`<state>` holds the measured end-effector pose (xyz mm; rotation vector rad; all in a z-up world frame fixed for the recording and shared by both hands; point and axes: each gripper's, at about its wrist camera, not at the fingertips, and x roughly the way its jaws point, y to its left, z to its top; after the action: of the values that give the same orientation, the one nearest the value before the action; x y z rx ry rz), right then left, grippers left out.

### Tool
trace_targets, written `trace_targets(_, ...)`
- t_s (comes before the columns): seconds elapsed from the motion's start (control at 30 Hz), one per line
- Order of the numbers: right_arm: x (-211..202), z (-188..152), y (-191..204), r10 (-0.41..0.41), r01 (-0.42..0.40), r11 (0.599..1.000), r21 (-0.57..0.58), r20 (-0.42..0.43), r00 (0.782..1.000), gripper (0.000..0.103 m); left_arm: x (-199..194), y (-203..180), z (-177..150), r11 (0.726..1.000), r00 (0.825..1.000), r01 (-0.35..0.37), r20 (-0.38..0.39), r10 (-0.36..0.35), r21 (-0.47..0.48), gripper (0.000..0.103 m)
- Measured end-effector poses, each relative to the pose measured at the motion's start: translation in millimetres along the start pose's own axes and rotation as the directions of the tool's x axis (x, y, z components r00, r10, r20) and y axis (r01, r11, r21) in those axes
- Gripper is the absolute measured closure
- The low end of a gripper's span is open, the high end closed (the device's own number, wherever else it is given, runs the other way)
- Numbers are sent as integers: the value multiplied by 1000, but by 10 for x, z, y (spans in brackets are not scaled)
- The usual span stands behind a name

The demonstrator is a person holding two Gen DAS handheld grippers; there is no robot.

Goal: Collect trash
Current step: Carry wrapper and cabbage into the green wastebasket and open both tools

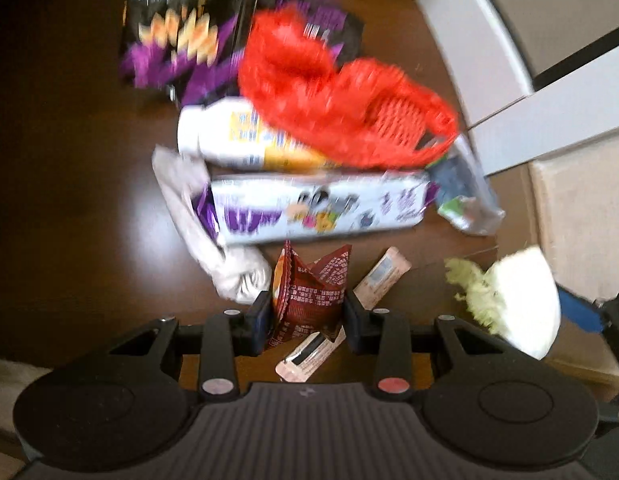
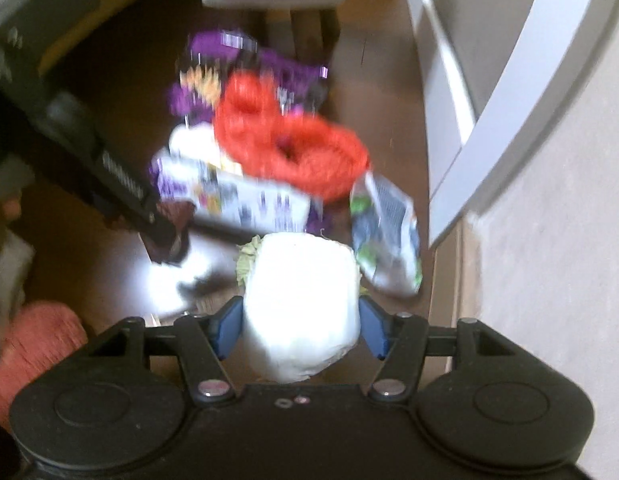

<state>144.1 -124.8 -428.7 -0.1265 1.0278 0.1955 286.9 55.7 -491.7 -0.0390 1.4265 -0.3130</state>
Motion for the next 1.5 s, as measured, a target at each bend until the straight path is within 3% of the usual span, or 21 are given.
trace_targets(0.23,-508,495,-43,14,-16,1000,14,139,990,43,-730,-105,225,1000,987,18,159,-18,0,67)
trace_targets(0.43,-874,1007,-50,11,-14,1000,8,241,970,43,-1467,-137,531,1000,960,23,281,-22,0,67)
trace_targets(0.63,-1233,1628,-49,-1,-7,1000,21,356,935,43,-2222,-193,845,998,919,-5,393,-19,62,67)
trace_targets(0.73,-1410,1986,-37,-21,11,1000,26,429,903,43,-2560,-249,995,995,891,-45,455,-3,94,67)
trace_targets(0.83,-1540,2336,-11,-54,57,998,9,497,866,43,-2884,-302,1137,989,836,-101,549,23,112,67)
trace_targets(0.9,-1610,2602,-25,-56,58,998,12,530,846,43,-3068,-293,1250,988,813,-104,581,20,111,67)
trace_targets(1.1,-1690,3242,17,-65,100,995,-27,584,809,43,-3567,-199,1614,991,737,-109,676,29,76,67)
trace_targets(1.17,-1678,3428,96,-65,123,991,-57,591,804,43,-3700,-207,1727,988,705,-137,707,50,67,67)
trace_targets(1.23,-1659,3629,161,-65,138,987,-80,589,805,43,-3790,-185,1863,988,685,-145,726,61,54,67)
trace_targets(1.3,-1619,3808,218,-70,159,982,-99,593,802,44,-3832,-140,2002,988,672,-148,737,69,42,67)
trace_targets(1.37,-1565,3937,288,-85,184,977,-110,591,802,44,-3859,-113,2146,990,671,-138,739,64,40,67)
trace_targets(1.43,-1482,4085,317,-81,177,978,-112,575,814,44,-3900,-52,2265,990,648,-137,759,69,27,67)
trace_targets(1.5,-1384,4215,349,-84,174,978,-113,553,829,44,-3896,18,2421,991,646,-127,760,62,27,67)
